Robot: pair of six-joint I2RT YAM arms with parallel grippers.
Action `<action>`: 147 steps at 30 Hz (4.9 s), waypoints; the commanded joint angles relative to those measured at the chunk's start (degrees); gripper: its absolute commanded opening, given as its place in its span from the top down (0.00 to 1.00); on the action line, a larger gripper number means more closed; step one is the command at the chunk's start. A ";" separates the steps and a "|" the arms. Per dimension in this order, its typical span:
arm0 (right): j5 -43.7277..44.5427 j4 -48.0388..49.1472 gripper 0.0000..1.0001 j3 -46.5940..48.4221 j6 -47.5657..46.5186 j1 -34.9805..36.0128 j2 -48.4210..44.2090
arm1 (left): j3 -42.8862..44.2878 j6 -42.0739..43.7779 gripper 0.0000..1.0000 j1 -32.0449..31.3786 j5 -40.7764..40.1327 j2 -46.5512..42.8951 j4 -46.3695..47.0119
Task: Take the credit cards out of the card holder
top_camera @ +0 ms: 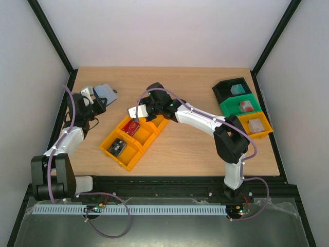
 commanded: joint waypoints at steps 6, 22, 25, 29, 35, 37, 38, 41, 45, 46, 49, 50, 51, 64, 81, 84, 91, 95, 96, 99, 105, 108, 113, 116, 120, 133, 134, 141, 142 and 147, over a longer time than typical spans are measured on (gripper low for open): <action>1.52 2.07 0.98 -6.61 -5.51 4.99 -2.38 | -0.90 1.44 0.98 0.19 -1.81 -1.41 0.92; 4.14 3.91 0.99 -4.09 -8.46 4.97 4.40 | -1.91 1.88 0.98 0.42 -1.52 -1.54 1.91; 2.86 5.35 0.99 -3.95 -8.19 5.01 5.60 | -2.04 1.84 0.98 0.45 -1.47 -1.26 2.30; 3.86 9.26 0.99 -3.72 -6.72 4.98 8.15 | -2.28 1.97 0.98 0.51 -1.52 -1.23 2.46; 4.23 10.14 0.98 -4.09 -7.06 4.84 9.32 | -2.33 2.17 0.98 0.50 -1.80 -1.08 2.28; 4.62 10.20 0.97 -4.72 -7.61 4.82 8.80 | -2.37 2.24 0.98 0.50 -1.85 -1.05 2.29; 4.83 10.32 0.91 -5.11 -7.73 4.87 8.36 | -2.33 2.24 0.98 0.50 -1.80 -1.05 2.35; 4.86 8.96 0.69 -5.48 -7.71 4.80 7.07 | -2.50 2.24 0.98 0.51 -1.80 -1.07 2.28; 5.32 7.28 0.57 -5.48 -7.74 4.87 5.02 | -2.54 2.41 0.98 0.50 -1.82 -1.23 2.10; 5.75 6.94 0.55 -5.57 -7.81 4.88 4.54 | -2.40 2.43 0.98 0.49 -1.83 -1.29 1.92; 7.21 6.16 0.50 -5.53 -7.18 4.72 3.08 | -2.26 2.21 0.98 0.51 -1.56 -1.57 1.27; 7.35 5.81 0.48 -5.45 -7.01 4.65 2.56 | -2.01 2.16 0.98 0.51 -1.42 -1.66 0.85; 7.40 5.35 0.47 -5.30 -6.84 4.55 2.01 | -1.80 2.15 0.98 0.51 -1.31 -1.82 0.35; 0.82 24.77 0.47 -11.39 40.77 2.43 -6.89 | -1.57 1.73 0.98 0.42 -1.21 -3.52 -2.93; 24.28 6.08 0.34 -10.33 101.49 3.94 -9.40 | -15.44 -7.53 0.98 -0.85 -5.55 -1.94 3.41; 24.73 5.84 0.34 -12.90 103.19 3.88 -10.85 | -18.27 -16.42 0.95 -0.07 -12.31 -1.77 1.19; 23.77 2.26 0.33 -13.78 103.80 2.70 -11.85 | -18.74 -26.60 0.49 0.24 -24.80 -3.86 -14.45; 24.27 2.52 0.33 -15.69 105.11 1.65 -13.92 | -14.53 -27.34 0.33 0.33 -30.18 -4.81 -23.72; 24.50 2.31 0.33 -16.25 105.50 1.52 -14.32 | -13.07 -26.88 0.30 0.38 -32.00 -5.15 -26.24; 24.74 1.36 0.34 -17.65 106.15 1.13 -15.47 | -7.87 -24.43 0.23 0.41 -38.12 -6.27 -33.93; 25.23 -3.73 0.34 -19.32 106.17 0.57 -15.14 | -2.32 -10.47 0.20 -2.39 -36.47 -9.32 -30.71; 21.78 -1.49 0.26 -21.92 105.16 0.53 -14.94 | -6.35 -1.42 0.25 -4.82 -25.63 -10.27 -19.33; 16.98 -0.82 0.26 -20.39 103.84 0.53 -9.51 | -8.34 -1.95 0.39 -5.47 -17.11 -7.75 -17.99; 17.10 -0.59 0.26 -19.78 103.58 0.51 -7.08 | -9.48 -0.68 0.42 -6.55 -12.19 -6.52 -16.60; 20.94 -1.91 0.27 -19.07 102.74 0.27 -5.17 | -10.32 -0.86 0.52 -8.70 -10.15 -4.90 -15.50; 25.26 -4.14 0.28 -16.26 91.77 -7.30 -5.22 | -10.96 3.05 0.55 -13.96 0.30 -4.04 -8.77; 23.73 -4.70 0.28 -15.62 90.32 -7.28 -5.78 | -11.06 3.22 0.54 -14.03 1.24 -4.13 -8.26; 14.33 -3.86 0.31 -13.28 96.92 -5.21 -8.87 | -11.95 3.16 0.44 -14.17 2.30 -4.71 -5.71; 12.51 -1.28 0.31 -13.57 100.17 -4.57 -8.13 | -12.24 3.00 0.41 -14.23 2.65 -4.75 -4.75; 7.80 1.69 0.20 -11.06 108.54 -2.33 -2.26 | -14.11 0.45 0.32 -15.00 2.40 -3.88 1.41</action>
